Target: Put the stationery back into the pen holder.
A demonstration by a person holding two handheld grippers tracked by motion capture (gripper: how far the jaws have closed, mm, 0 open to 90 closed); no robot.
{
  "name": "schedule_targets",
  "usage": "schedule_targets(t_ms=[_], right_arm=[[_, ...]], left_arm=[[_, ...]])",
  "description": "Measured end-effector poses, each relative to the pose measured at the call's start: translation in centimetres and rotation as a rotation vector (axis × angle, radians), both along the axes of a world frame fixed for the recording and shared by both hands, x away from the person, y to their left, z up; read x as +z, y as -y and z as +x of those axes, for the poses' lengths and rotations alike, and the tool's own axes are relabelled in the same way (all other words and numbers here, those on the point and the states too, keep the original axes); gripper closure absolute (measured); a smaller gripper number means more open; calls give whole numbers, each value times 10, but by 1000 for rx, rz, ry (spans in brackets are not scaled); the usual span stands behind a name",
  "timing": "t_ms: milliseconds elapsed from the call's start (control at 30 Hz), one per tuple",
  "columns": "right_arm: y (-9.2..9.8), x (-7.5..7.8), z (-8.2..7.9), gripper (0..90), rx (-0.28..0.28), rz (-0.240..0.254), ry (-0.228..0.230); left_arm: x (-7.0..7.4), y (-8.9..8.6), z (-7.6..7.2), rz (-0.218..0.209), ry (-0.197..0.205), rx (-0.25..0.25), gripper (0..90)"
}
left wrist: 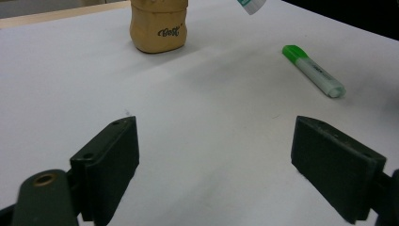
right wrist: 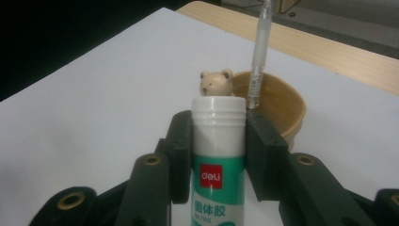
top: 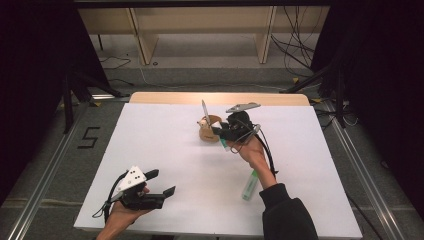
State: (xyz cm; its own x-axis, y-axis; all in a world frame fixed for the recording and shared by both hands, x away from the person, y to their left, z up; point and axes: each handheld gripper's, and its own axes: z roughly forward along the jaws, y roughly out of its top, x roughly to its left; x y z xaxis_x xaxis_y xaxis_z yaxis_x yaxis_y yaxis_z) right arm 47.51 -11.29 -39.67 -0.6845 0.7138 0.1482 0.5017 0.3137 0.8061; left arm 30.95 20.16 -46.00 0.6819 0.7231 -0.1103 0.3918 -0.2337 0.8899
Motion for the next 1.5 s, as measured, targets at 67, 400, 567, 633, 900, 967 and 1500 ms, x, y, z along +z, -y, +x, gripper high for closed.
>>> schedule_targets(t_ms=[67,400,567,633,900,967,1500], right_arm=[[1,2,2,658,-16,6,8],[-2,10,11,658,-66,19,41],[-6,14,17,658,-86,23,47],[-7,14,20,658,-93,24,50],[-13,17,30,658,-122,31,61],[-14,17,32,658,-124,28,65],[-21,15,53,657,-176,40,73]], left_arm=[[0,0,0,-1,0,1,153],[1,0,0,-2,3,0,154],[0,0,0,-4,4,0,154],[0,0,0,-5,4,2,153],[1,0,-1,-7,6,0,153],[1,0,-1,-6,6,0,154],[1,0,-1,-8,9,-4,154]])
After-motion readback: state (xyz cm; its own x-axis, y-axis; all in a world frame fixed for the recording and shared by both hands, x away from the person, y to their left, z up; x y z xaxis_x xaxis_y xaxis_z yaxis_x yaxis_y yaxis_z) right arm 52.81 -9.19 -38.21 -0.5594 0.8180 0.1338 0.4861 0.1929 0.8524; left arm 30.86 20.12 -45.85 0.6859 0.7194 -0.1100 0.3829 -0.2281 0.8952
